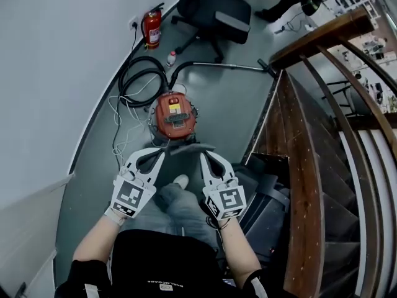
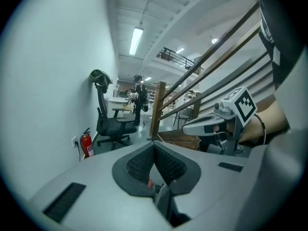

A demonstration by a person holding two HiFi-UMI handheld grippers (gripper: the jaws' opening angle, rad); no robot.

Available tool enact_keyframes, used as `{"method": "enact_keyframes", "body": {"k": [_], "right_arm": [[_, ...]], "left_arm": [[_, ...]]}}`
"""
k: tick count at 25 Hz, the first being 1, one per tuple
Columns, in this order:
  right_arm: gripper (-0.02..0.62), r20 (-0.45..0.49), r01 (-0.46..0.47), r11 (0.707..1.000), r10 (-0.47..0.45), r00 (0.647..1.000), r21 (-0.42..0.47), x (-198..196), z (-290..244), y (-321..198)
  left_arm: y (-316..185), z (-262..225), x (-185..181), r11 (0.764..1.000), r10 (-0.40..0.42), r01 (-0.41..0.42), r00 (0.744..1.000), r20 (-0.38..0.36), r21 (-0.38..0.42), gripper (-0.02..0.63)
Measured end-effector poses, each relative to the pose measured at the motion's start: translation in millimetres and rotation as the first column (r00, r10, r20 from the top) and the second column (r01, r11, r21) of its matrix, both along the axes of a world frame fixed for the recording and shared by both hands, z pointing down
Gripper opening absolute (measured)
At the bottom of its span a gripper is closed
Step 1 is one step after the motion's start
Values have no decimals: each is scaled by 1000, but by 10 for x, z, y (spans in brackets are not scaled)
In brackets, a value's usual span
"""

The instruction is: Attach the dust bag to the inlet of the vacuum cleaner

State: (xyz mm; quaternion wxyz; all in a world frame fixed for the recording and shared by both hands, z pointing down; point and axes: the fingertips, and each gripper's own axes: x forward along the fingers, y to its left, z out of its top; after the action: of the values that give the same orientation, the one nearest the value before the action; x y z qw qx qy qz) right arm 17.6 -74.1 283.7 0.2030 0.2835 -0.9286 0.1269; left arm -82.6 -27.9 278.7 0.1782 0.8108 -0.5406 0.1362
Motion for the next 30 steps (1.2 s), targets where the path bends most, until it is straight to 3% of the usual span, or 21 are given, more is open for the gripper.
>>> {"method": "enact_keyframes", "body": {"k": [3,10,16,22,30], "right_arm": [[26,23,-1,1000,1,1000,29,10,-416,85],[26,94,-13,996,5,996,83,68,-1267,269],[26,128,-29,993,14,992,118,56,-1836,343],[26,144,-28,992,10,990,121,119,-2226,502],[26,180,-16,989,-11,984,149,104,-2569,635]], "left_arm": [[84,-384,-23,1000,-15,16,1000,-18,14,14],[272,-1181,23,998,-2,0,1000,27,69,14],[302,-1633,-22,996,-6,6,1000,-1,89,14],[407,-2025,112,992,31,-36,998,46,122,14],[495,-2395,180,986,25,-30,999,36,164,14]]}}
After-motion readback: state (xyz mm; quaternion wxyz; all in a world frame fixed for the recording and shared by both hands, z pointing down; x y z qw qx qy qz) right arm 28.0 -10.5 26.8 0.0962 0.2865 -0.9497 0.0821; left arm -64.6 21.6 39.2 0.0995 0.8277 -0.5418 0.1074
